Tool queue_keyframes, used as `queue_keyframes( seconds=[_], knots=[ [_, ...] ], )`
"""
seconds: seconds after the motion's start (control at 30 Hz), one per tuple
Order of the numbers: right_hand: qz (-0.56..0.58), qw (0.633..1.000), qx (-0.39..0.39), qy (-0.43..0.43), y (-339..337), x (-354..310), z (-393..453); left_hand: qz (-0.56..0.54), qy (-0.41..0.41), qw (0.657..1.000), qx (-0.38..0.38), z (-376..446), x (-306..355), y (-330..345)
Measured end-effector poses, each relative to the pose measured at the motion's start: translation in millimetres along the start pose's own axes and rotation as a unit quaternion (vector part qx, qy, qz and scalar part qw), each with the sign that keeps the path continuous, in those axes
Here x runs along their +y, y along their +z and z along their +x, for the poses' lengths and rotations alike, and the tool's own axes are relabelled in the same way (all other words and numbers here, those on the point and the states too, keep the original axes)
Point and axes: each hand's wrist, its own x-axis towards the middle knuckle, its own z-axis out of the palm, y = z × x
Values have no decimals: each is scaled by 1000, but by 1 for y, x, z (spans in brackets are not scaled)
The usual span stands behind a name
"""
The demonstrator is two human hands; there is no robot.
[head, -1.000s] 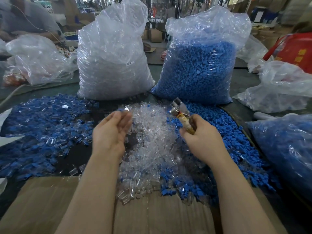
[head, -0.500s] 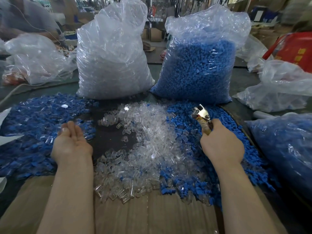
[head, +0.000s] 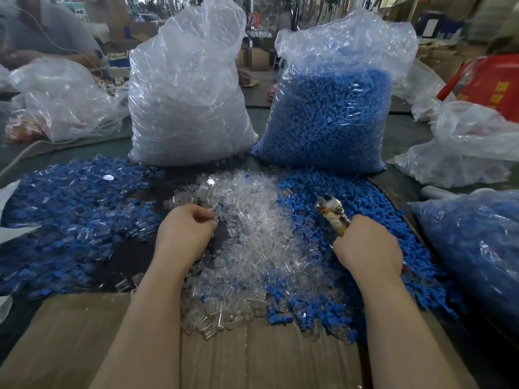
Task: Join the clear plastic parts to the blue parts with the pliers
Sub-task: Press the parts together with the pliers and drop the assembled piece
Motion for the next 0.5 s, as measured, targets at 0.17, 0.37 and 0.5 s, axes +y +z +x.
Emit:
queue_keyframes(
  seconds=[0.17, 0.37, 0.5],
  knots=[
    [2, 1000, 6, -28, 2, -2, 0, 128, -3, 992, -4, 2, -2, 2],
    [14, 1000, 20, -11, 1, 0, 3, 78, 19, 996, 30, 2, -3, 2],
    [41, 997, 60, 4, 0, 0, 6, -80, 32, 995, 49, -1, 7, 0]
  ],
)
